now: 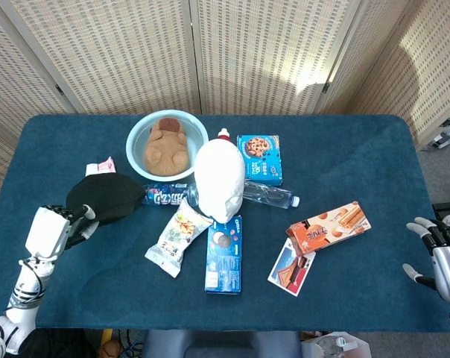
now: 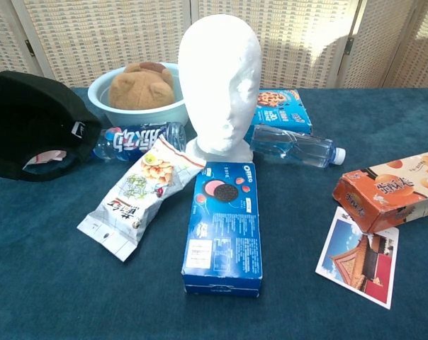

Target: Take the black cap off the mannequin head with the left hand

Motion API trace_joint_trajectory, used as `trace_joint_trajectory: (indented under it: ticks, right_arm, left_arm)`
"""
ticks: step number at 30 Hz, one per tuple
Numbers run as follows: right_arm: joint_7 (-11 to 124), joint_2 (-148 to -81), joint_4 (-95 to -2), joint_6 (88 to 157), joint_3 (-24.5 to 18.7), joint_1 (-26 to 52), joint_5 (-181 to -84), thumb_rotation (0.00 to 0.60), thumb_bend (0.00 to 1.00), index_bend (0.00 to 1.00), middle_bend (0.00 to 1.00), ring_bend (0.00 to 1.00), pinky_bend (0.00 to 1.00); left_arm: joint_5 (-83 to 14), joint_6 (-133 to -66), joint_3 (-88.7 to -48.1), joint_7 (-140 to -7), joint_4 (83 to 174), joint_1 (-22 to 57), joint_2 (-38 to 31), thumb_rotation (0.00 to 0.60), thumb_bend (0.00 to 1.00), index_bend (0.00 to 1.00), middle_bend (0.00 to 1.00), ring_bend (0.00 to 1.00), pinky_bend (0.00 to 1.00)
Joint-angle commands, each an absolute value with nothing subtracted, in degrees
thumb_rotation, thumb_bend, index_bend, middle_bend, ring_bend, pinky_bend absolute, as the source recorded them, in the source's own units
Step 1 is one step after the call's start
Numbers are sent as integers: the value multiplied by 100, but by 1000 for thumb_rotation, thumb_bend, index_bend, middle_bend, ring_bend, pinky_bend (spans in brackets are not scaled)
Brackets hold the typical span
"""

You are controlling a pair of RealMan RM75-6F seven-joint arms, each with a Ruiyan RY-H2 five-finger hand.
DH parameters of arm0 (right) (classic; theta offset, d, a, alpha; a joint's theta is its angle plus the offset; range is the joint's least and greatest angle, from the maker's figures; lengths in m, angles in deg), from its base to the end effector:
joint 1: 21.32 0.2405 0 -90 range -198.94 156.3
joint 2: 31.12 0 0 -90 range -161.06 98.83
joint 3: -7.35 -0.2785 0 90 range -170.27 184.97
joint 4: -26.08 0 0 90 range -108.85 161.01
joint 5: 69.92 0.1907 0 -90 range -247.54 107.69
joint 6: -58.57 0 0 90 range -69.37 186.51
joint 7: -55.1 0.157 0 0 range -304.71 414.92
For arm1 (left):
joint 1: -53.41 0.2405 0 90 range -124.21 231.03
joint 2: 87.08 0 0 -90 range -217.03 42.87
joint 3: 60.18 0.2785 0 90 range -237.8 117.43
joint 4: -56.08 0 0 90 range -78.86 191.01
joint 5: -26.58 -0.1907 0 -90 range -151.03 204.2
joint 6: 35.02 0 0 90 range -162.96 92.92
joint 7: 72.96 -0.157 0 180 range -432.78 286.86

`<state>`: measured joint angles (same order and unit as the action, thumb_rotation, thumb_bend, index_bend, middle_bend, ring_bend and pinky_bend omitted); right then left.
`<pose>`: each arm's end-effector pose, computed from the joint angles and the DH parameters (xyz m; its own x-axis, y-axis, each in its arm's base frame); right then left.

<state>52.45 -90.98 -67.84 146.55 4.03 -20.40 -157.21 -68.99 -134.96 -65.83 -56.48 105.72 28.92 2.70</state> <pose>-0.3267 -0.1731 0.2157 0.4809 0.0283 0.8763 -0.8767 0.0302 0.4801 -0.2709 0.3062 0.1234 0.2590 -0.3668 0.8935 0.7796 -0.4667 -0.4175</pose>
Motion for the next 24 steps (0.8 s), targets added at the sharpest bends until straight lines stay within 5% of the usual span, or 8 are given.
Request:
trace_joint_trajectory:
  ticks: [1,15,24]
  right_arm:
    - [5227,-9097,-6797,14653,405,-2037,-15724,600,63,277,221,145,223]
    - [5179,-9137,-6810,14633,430,-2044,-15705,600,62,277,221,145,223]
    - [5198,-9181,-6761,14593,430,-2032,-15672,600,62,277,221,145,223]
  left_arm:
    - [-6992,-13391,-6455,-5602,10164,2845,530,600,319,617,1000,1000,1000]
    - [-6885,-12259,-6043,-5810,9868,2808,661,600,316,591,1000,1000,1000]
    - [-6387,-10886,-5851,-7132,11725,2837,-293,600,272,183,991,997,1000]
